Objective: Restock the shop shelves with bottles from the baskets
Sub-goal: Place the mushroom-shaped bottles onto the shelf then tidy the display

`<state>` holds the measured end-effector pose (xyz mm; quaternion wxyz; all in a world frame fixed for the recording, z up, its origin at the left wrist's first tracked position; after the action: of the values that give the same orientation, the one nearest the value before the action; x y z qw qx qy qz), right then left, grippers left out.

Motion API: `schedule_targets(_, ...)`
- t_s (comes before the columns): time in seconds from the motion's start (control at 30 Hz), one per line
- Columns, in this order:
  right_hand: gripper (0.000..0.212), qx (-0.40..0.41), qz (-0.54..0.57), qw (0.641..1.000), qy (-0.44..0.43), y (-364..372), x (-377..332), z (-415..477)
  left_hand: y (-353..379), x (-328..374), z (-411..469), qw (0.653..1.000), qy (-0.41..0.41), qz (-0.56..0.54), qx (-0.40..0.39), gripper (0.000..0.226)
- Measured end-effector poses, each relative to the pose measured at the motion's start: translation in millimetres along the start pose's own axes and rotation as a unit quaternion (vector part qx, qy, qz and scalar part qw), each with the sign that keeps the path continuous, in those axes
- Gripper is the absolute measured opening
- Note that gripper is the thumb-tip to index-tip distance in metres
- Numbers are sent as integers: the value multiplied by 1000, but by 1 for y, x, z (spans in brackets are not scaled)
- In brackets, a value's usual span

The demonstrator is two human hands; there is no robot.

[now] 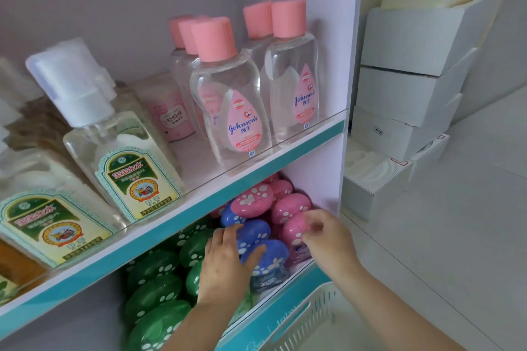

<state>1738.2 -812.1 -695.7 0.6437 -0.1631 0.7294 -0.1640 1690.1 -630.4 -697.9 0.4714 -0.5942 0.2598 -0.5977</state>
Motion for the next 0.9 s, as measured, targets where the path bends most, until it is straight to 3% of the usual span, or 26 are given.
schedule_targets(0.1,47,1,-94,994,-60,-9,11,13,-4,8,9,999,-1,-29,34,50)
schedule_targets(0.23,62,-52,-160,974,-154,-4,19,23,8,20,20,996,56,56,-48,57)
schedule_targets(0.37,57,-101,-268,927,-244,7,20,34,25,27,24,968,115,146,-170,62)
schedule_targets(0.47,45,-72,-322,884,-331,16,12,34,32,28,26,954,129,184,-197,46)
schedule_targets(0.53,31,-45,-360,864,-348,22,14,35,35,30,27,948,132,215,-192,40)
schedule_targets(0.73,45,-16,-393,837,-382,23,17,35,36,32,21,932,106,310,-155,47)
schedule_targets(0.9,54,-31,-370,854,-364,21,22,34,28,30,18,953,118,239,-145,51)
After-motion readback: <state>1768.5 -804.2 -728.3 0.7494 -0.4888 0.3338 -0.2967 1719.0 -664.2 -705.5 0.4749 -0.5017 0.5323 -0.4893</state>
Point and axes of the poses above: each hand's wrist, its own z-axis towards the middle knuckle, its own y-axis out of the palm, x = y × z, the point moved 3 cm from there along z, towards the middle knuckle
